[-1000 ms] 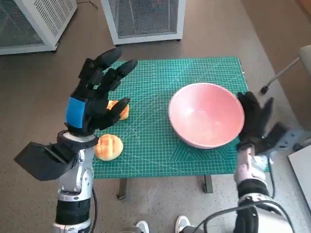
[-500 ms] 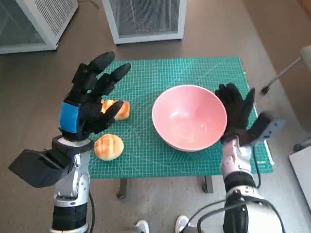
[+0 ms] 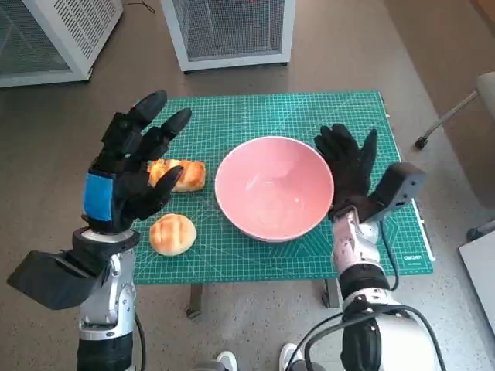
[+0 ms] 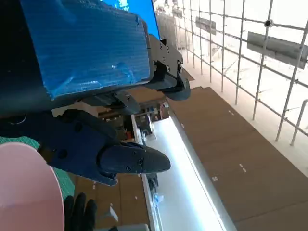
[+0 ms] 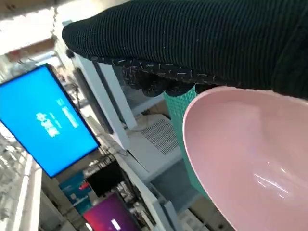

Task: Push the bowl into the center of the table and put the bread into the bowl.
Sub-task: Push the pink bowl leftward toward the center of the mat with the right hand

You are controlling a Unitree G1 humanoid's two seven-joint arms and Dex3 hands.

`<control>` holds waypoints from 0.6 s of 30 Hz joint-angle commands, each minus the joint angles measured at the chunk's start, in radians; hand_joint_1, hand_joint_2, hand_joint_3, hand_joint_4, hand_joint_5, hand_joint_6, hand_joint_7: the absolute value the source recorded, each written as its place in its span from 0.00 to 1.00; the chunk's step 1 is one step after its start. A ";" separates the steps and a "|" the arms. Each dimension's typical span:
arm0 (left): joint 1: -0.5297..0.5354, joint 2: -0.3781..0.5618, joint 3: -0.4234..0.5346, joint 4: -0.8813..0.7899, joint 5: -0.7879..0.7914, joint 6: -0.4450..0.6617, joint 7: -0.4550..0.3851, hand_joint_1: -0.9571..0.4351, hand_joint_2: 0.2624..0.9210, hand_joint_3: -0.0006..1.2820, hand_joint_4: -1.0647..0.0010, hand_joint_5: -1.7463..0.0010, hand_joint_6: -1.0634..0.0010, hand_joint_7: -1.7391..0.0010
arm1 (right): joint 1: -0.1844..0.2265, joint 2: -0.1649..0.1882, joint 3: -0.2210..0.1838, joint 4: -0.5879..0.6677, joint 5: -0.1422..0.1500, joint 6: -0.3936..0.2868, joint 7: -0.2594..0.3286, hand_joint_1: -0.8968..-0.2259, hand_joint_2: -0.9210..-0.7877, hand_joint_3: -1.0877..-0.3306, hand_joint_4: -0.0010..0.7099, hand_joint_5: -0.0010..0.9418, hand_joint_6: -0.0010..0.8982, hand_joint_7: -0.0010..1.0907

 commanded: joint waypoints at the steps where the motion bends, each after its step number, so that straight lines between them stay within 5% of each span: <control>1: 0.013 0.006 0.006 -0.022 -0.008 0.012 0.004 0.36 1.00 0.19 0.41 0.98 0.64 0.80 | -0.008 0.009 0.011 0.016 -0.024 0.032 -0.026 0.80 0.00 0.54 0.46 0.02 0.13 0.45; 10: 0.012 0.003 0.012 -0.016 -0.022 0.022 0.001 0.36 1.00 0.19 0.41 0.98 0.63 0.81 | -0.028 -0.021 0.022 0.004 -0.037 0.016 -0.005 0.78 0.00 0.56 0.49 0.02 0.14 0.44; 18: 0.004 0.005 0.015 0.007 -0.007 -0.001 0.003 0.36 1.00 0.19 0.41 0.98 0.62 0.81 | -0.050 -0.039 0.009 -0.039 -0.014 -0.088 0.084 0.74 0.01 0.64 0.47 0.01 0.15 0.45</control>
